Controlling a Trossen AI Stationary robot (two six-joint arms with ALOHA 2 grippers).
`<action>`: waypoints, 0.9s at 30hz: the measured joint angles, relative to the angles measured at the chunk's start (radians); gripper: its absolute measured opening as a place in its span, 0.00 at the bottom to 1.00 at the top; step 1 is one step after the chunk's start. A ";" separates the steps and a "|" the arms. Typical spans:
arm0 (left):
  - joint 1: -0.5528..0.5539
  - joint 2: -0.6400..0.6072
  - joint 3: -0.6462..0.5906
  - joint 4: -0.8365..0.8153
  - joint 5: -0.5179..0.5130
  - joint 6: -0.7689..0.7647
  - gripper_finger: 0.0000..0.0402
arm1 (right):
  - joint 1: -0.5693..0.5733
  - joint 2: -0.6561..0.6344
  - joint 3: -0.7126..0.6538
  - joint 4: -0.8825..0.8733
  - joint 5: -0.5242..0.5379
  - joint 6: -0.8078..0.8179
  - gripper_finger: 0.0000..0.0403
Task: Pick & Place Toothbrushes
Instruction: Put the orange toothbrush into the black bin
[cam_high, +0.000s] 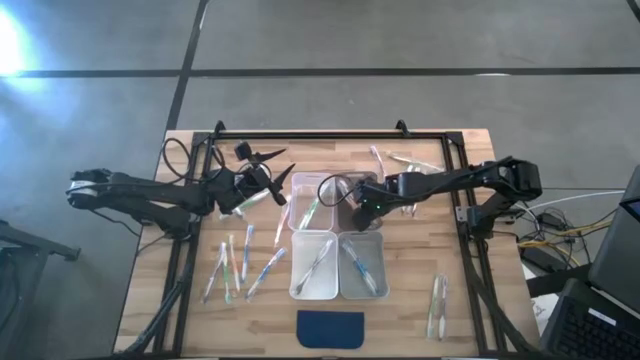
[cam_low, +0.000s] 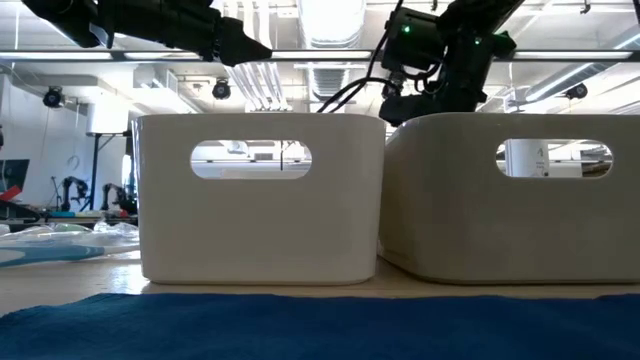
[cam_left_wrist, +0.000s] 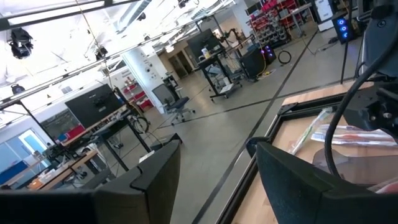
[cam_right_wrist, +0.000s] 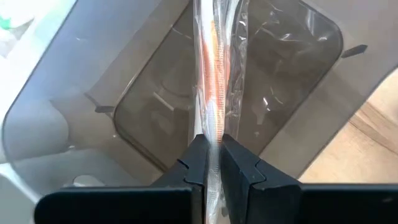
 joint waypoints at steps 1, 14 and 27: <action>0.000 0.000 0.000 0.000 0.000 0.000 0.54 | -0.001 0.002 -0.001 -0.001 0.000 -0.001 0.05; 0.000 0.000 0.000 -0.010 0.000 0.000 0.54 | -0.009 0.051 -0.001 0.025 -0.009 -0.005 0.06; 0.000 0.000 0.000 -0.011 0.000 0.000 0.54 | -0.009 0.048 -0.001 0.029 -0.009 -0.005 0.30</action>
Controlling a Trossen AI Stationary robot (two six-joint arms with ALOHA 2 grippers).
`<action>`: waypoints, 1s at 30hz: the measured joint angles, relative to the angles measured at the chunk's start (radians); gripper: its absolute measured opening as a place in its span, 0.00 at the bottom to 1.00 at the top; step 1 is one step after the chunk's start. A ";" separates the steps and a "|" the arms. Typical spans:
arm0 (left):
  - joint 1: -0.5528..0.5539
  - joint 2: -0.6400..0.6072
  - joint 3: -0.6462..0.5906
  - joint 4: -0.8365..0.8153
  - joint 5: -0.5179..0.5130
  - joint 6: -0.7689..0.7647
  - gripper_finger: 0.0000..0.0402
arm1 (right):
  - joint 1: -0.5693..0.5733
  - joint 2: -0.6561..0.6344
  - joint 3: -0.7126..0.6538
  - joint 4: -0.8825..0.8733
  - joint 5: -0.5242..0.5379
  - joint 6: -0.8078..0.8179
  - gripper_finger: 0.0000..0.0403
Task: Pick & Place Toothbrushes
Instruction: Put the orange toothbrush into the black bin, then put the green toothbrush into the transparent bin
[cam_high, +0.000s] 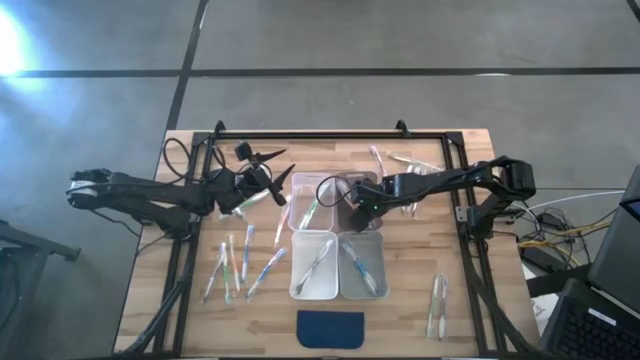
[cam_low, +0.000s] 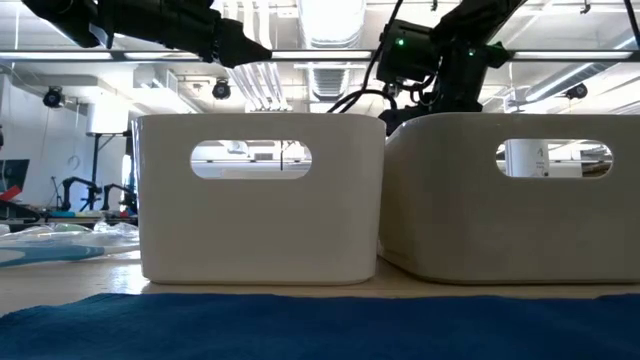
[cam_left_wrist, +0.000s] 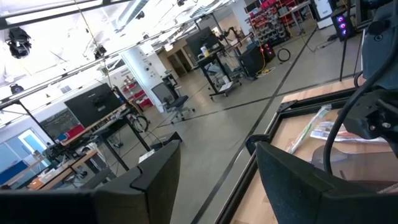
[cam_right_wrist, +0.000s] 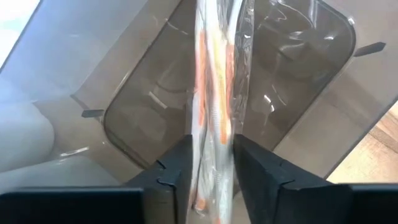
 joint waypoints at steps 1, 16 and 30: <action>0.000 0.000 0.000 0.000 0.000 0.000 0.54 | 0.000 0.000 0.000 0.000 0.000 0.000 0.32; 0.000 0.000 0.000 -0.010 0.000 0.000 0.54 | 0.000 -0.072 0.098 -0.014 0.037 -0.134 0.46; 0.009 0.000 0.019 -0.165 -0.206 -0.084 0.54 | -0.025 -0.303 0.073 -0.189 0.220 -0.245 0.21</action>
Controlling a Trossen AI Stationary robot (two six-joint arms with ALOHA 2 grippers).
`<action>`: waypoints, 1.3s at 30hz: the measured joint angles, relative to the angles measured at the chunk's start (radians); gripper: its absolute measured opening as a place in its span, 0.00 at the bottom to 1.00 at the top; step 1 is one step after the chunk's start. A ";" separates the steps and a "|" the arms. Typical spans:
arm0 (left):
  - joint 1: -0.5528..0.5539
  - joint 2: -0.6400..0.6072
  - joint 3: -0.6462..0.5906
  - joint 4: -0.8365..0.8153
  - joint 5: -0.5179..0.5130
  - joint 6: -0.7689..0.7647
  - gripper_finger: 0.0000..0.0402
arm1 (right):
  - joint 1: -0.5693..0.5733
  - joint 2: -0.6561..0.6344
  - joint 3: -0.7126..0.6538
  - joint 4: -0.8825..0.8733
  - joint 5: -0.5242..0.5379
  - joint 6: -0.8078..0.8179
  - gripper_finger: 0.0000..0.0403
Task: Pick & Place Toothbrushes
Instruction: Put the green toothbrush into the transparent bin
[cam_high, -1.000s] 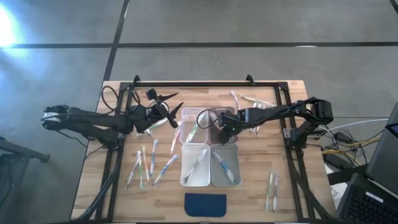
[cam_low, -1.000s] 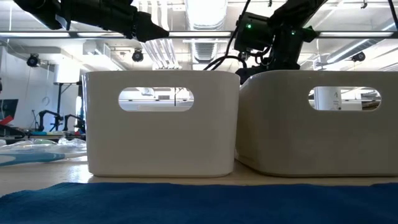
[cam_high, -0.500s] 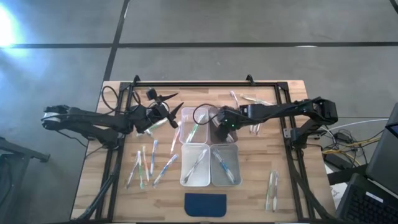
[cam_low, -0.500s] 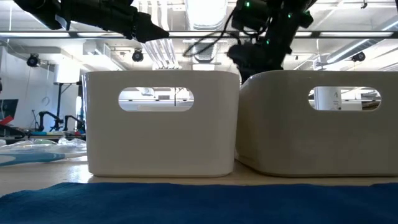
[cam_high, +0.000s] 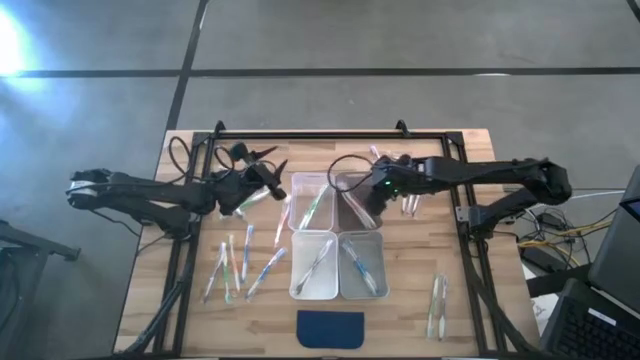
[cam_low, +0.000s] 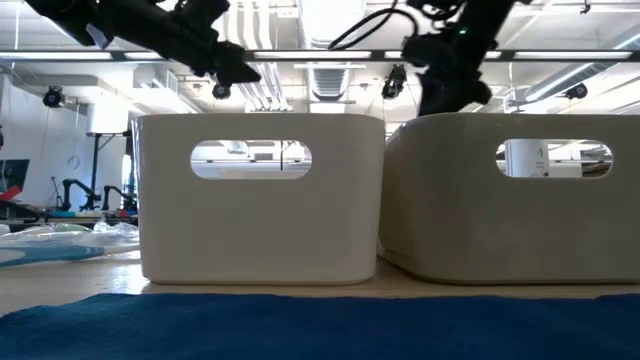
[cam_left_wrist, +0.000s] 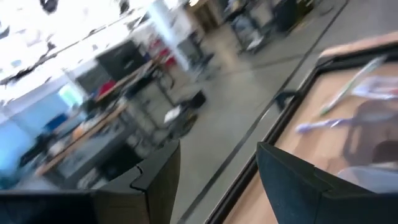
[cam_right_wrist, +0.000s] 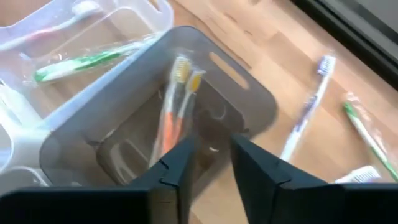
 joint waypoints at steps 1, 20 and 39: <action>0.005 0.000 0.011 -0.033 -0.014 -0.020 0.54 | -0.003 -0.027 -0.019 0.000 0.000 0.001 0.18; 0.140 0.047 0.192 -0.479 0.153 -0.168 0.54 | -0.022 -0.446 -0.335 0.086 -0.145 -0.317 0.02; 0.446 0.203 0.443 -1.084 0.437 -0.058 0.54 | -0.021 -0.688 -0.612 0.520 -0.537 -0.556 0.02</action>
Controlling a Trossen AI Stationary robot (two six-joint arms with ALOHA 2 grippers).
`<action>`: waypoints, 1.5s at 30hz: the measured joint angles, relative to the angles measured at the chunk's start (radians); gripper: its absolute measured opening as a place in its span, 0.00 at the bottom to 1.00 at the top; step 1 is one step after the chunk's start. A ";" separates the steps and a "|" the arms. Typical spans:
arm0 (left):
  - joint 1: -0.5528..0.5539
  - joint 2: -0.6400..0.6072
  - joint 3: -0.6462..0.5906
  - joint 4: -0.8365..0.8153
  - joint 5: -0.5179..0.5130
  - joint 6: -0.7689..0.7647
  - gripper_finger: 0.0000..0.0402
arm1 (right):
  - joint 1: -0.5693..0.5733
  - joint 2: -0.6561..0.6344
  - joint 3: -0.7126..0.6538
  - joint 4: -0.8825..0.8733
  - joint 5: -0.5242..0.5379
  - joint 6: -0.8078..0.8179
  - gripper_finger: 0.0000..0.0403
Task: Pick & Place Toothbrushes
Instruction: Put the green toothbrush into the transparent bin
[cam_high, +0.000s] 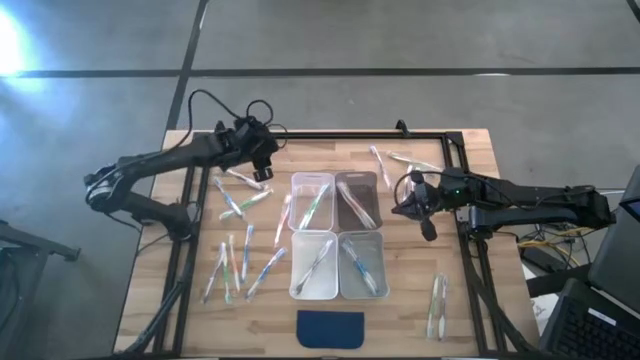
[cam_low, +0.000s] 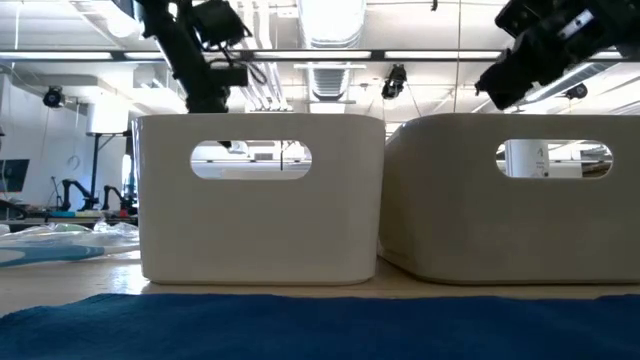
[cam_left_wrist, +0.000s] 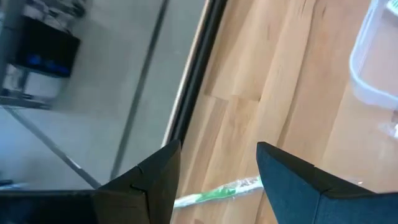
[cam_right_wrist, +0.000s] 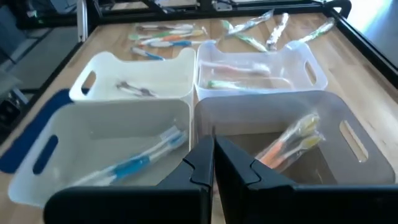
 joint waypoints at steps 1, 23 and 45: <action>0.016 0.009 0.000 0.003 0.017 0.006 0.54 | 0.000 -0.007 -0.010 0.003 0.000 -0.003 0.02; 0.198 0.372 0.266 -0.423 -0.049 0.226 0.54 | 0.000 -0.247 -0.128 0.001 0.144 0.042 0.02; 0.239 0.514 0.237 -0.375 -0.082 0.998 0.54 | 0.000 -0.244 -0.130 0.000 0.143 0.043 0.02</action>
